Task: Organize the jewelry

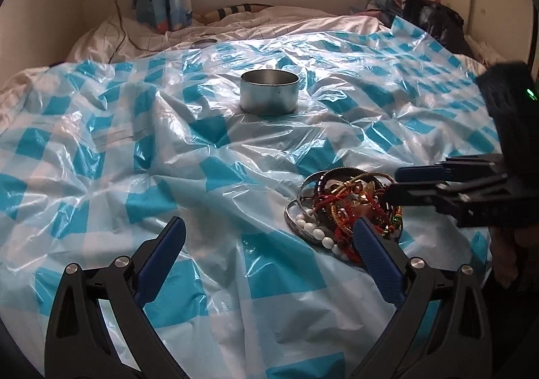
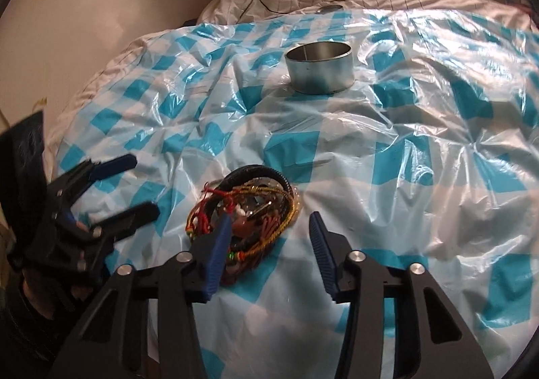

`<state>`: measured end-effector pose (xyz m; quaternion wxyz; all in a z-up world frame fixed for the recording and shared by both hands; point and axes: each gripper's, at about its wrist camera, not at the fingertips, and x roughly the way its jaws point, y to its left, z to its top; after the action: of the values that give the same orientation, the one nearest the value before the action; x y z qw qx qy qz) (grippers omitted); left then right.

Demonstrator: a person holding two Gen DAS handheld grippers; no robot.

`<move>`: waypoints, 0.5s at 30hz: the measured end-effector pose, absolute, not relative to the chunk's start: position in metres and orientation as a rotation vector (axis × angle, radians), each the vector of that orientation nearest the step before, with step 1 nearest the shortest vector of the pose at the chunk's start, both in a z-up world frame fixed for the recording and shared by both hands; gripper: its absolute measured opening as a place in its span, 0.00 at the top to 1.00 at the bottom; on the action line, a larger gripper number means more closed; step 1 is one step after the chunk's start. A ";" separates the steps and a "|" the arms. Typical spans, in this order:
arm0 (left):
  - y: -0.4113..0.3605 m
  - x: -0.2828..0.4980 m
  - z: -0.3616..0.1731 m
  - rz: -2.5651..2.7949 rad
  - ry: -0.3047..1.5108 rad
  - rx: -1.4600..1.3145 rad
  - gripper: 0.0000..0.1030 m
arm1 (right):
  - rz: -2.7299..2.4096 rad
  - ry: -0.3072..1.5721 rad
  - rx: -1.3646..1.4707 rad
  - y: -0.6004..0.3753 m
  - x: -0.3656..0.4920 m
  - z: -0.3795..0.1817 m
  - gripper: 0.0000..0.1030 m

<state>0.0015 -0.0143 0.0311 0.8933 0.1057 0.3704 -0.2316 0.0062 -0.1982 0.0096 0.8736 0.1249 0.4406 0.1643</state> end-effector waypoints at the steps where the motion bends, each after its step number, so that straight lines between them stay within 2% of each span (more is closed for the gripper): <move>1: -0.017 0.000 0.031 -0.482 0.762 0.235 0.07 | 0.339 0.932 0.275 -0.199 0.009 0.006 0.68; 6: -0.023 -0.004 0.030 -0.504 0.761 0.264 0.07 | 0.357 0.940 0.374 -0.212 0.011 0.001 0.91; 11: -0.026 -0.007 0.031 -0.578 0.777 0.227 0.07 | 0.416 0.827 0.482 -0.227 0.003 0.017 0.96; 15: -0.028 -0.008 0.032 -0.661 0.795 0.158 0.07 | 0.449 0.723 0.523 -0.237 -0.006 0.037 0.96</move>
<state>-0.0084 -0.0276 0.0321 0.8663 0.0755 0.3797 -0.3157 -0.0063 -0.2368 0.0374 0.8779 0.2509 0.3465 0.2151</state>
